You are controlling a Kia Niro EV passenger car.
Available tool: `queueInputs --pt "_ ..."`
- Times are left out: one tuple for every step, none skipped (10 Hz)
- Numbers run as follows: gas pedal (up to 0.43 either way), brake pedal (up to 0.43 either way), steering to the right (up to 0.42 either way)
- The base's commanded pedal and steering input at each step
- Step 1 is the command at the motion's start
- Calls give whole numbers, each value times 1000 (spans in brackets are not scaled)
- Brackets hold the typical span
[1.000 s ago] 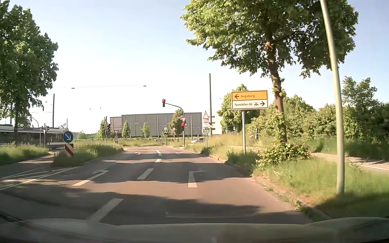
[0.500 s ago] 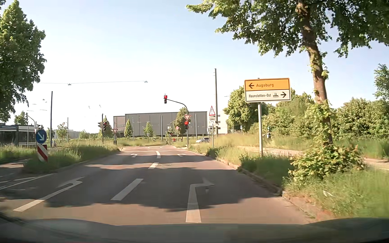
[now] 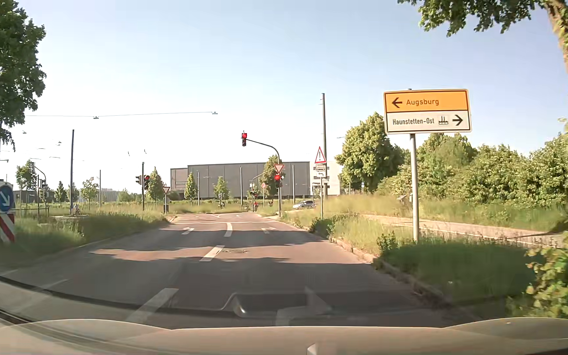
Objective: Follow the waypoints while adhering to traffic rules and regulations
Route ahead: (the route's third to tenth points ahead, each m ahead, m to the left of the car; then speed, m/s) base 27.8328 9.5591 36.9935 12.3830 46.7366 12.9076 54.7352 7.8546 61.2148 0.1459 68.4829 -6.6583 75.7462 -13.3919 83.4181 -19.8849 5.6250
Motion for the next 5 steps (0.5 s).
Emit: queueInputs --pt "0 49 -32" --pt "0 55 -33" --pt "0 67 -34" --pt "0 79 -36" --pt "0 91 -39"
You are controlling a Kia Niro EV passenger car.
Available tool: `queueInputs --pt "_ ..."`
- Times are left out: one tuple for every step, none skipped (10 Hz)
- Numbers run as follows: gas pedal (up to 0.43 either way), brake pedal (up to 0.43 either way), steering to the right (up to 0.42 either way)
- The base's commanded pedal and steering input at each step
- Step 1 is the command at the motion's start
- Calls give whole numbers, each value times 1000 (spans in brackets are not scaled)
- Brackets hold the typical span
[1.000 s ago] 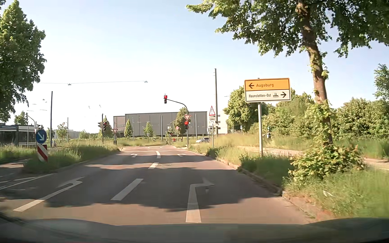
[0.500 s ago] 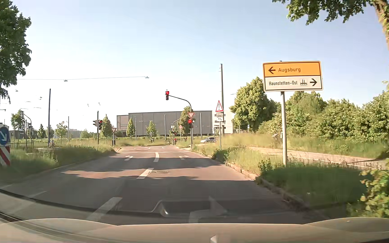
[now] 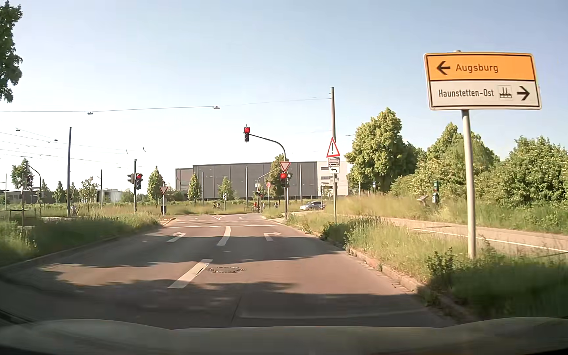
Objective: Follow the waypoints while adhering to traffic rules and regulations
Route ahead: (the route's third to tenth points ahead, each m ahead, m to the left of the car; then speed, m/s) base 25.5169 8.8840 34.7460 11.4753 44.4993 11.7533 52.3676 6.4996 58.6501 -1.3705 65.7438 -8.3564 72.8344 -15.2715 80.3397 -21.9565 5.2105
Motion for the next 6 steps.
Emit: queueInputs --pt "0 104 -40" --pt "0 91 -40" --pt "0 61 -40" --pt "0 18 -40" --pt "0 0 -41" --pt "0 0 -41"
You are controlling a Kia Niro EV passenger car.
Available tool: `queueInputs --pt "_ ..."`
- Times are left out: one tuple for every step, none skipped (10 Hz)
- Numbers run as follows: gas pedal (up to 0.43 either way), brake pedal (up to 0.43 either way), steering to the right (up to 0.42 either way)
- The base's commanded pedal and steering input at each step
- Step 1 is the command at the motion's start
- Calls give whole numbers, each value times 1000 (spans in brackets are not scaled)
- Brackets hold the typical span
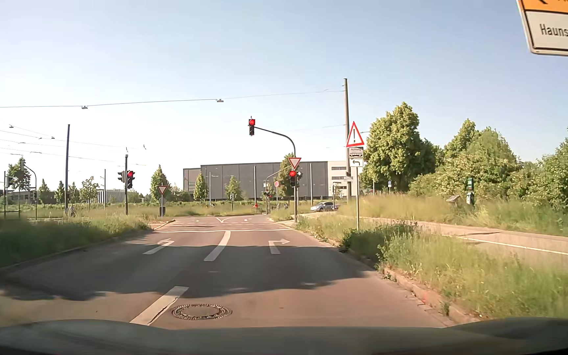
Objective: Follow the waypoints while adhering to traffic rules and regulations
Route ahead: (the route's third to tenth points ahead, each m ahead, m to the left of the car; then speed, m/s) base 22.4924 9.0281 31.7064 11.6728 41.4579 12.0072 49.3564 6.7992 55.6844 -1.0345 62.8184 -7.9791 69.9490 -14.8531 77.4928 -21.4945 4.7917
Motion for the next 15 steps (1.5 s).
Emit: queueInputs --pt "0 0 -40" --pt "0 0 -40" --pt "0 0 -40" --pt "0 0 -40" --pt "0 0 -40" --pt "0 0 -40" --pt "0 0 -40" --pt "0 0 -40" --pt "0 0 -39" --pt "0 0 -38" --pt "0 0 -36" --pt "0 0 -36" --pt "0 0 -35" --pt "0 0 -36" --pt "0 0 -38"
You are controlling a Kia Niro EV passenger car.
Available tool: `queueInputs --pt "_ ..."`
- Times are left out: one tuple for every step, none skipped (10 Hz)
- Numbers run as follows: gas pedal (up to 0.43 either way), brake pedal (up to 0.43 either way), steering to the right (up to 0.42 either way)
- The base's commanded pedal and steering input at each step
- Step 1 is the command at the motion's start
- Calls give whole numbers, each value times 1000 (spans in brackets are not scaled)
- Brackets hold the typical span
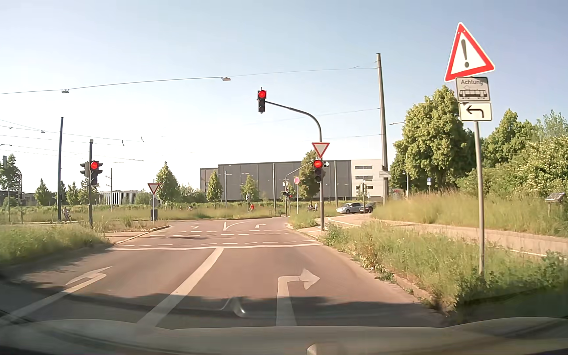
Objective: Follow the waypoints while adhering to traffic rules and regulations
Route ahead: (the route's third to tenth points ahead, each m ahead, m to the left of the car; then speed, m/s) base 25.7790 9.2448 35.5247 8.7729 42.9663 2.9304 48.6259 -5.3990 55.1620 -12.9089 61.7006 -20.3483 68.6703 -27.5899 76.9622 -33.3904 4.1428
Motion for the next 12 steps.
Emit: queueInputs --pt "0 12 -38" --pt "0 24 -39" --pt "0 30 -39" --pt "0 12 -39" --pt "0 18 -39" --pt "0 24 -39" --pt "0 43 -39" --pt "0 49 -39" --pt "0 91 -39" --pt "0 110 -40" --pt "0 110 -40" --pt "0 110 -39"
